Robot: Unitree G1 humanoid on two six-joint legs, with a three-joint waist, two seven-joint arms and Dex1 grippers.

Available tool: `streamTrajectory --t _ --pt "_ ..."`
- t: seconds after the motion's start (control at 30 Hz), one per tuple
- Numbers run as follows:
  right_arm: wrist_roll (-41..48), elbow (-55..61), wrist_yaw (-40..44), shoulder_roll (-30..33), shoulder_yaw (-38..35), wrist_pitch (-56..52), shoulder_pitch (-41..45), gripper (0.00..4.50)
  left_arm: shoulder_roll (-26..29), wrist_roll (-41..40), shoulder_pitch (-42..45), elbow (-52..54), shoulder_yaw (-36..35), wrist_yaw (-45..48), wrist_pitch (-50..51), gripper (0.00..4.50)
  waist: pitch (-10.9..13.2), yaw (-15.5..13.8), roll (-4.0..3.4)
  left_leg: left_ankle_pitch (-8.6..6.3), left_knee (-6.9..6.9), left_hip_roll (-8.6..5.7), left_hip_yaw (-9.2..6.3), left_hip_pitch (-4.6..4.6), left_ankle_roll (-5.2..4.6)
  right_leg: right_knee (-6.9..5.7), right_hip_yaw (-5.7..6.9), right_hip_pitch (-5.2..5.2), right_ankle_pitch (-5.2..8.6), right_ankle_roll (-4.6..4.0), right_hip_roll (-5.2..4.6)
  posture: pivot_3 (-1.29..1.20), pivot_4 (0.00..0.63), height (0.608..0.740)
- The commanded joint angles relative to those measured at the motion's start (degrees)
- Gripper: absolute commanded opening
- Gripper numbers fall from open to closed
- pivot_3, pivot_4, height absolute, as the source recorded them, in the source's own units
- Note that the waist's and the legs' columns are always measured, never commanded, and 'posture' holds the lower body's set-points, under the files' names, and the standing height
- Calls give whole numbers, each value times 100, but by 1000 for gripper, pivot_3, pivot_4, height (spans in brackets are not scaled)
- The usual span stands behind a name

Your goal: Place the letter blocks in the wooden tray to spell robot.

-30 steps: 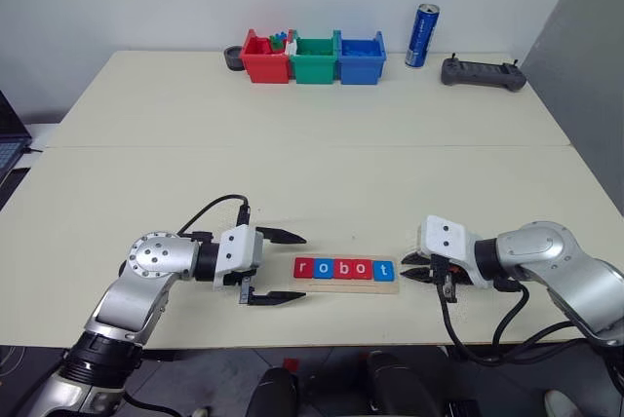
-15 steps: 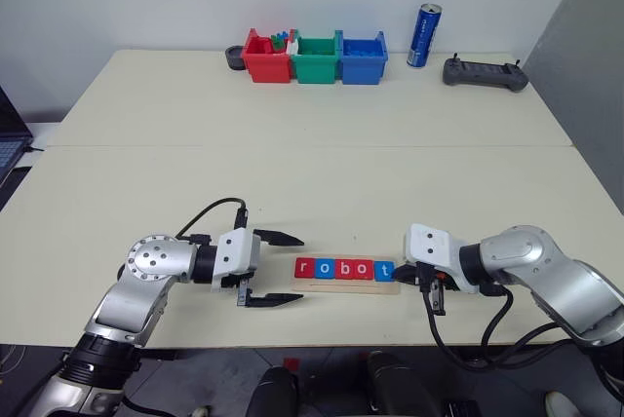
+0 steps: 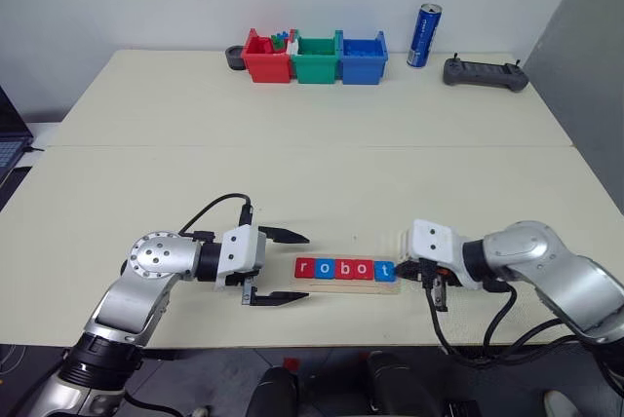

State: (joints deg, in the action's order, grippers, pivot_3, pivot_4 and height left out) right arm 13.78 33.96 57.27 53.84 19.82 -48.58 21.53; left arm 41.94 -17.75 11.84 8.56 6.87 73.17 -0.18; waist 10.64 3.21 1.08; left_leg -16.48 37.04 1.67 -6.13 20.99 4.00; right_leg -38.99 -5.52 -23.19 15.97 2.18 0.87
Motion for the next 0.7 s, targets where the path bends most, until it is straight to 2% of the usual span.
streamTrajectory --t 0.03,0.7 --pt "-63 205 51 190 -65 170 -97 28 21 -47 54 -32 -72 31 -113 4500 0 0 0 0 0 0 1 0 0 0 0 0 0 0 0 0 150 740" --pt "-640 -193 -22 -275 463 637 21 28 115 -78 -19 11 -119 17 -188 4500 0 4 0 0 1 0 1 0 0 0 0 0 0 0 -1 0 150 740"
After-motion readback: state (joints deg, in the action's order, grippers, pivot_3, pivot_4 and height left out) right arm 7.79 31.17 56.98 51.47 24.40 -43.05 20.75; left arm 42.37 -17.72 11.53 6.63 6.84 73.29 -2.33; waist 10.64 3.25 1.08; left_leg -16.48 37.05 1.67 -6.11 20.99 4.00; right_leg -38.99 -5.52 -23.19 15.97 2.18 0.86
